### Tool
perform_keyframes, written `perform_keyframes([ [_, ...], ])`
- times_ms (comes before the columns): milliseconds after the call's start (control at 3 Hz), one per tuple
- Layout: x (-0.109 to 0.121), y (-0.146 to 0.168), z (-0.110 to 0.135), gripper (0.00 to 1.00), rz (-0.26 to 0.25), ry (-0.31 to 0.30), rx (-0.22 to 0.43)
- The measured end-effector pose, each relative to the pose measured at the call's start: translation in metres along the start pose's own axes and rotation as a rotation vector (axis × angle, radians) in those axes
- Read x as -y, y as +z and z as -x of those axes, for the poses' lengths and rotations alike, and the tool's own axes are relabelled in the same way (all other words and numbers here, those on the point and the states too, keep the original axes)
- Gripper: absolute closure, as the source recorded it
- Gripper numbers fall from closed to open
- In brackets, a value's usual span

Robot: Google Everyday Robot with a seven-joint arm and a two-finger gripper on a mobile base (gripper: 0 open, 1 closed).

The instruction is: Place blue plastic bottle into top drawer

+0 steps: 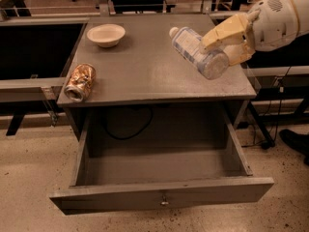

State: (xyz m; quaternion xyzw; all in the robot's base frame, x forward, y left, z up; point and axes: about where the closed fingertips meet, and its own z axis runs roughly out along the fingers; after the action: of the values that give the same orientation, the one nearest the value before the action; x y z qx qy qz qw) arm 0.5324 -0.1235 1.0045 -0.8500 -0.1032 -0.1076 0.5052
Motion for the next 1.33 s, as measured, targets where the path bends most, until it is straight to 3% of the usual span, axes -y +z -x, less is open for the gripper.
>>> perform_keyframes([
  [333,0.013,-0.005,0.000,1.00,-0.014,-0.143,-0.037],
  [667,0.082,-0.018,0.014,1.00,-0.119,-0.437,-0.032],
  [1000,0.088,-0.026,0.022,1.00,-0.125,-0.556,-0.014],
  [1333,0.057,0.013,0.028,1.00,-0.148,-0.556,0.049],
])
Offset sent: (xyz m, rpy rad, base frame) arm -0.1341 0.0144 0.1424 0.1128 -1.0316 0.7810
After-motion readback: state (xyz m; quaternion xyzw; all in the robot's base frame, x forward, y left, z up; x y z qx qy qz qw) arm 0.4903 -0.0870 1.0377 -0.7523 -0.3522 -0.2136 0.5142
